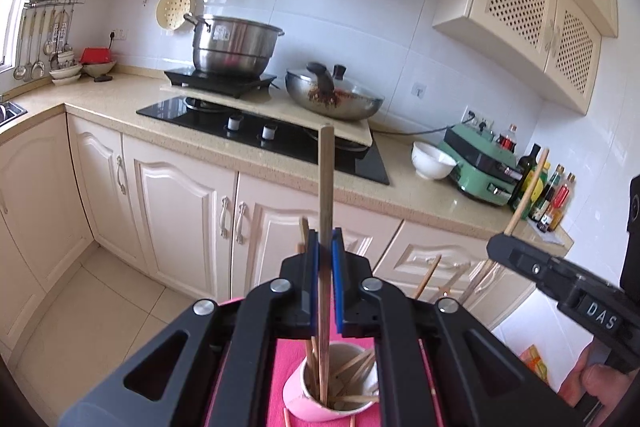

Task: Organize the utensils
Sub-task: 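Raise both held chopsticks upright above the pink cup, then open the left gripper over the cup while the right gripper releases its chopstick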

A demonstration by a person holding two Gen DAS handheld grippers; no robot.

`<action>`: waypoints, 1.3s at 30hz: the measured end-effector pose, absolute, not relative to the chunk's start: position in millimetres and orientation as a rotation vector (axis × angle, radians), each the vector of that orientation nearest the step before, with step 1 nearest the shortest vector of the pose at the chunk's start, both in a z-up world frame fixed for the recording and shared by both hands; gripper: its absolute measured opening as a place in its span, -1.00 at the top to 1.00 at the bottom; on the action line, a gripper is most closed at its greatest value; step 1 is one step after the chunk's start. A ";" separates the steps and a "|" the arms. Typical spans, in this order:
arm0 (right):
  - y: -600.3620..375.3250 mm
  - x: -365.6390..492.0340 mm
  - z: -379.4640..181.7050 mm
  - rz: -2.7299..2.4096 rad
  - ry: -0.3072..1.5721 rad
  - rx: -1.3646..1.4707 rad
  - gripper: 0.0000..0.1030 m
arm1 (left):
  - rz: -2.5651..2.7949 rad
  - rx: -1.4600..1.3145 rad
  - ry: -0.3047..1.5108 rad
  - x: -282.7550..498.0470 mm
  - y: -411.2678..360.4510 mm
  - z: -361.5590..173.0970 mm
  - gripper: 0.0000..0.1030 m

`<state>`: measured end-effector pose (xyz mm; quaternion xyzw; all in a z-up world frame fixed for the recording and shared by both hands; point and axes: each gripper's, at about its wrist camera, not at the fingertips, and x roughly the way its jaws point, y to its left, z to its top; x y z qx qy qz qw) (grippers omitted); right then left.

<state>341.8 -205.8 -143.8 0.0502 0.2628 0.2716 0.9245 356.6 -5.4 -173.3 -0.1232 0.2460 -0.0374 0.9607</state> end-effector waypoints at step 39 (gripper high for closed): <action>-184.5 321.2 -169.0 0.465 0.620 0.014 0.87 | 0.051 -0.060 0.738 324.6 3.4 -207.8 0.24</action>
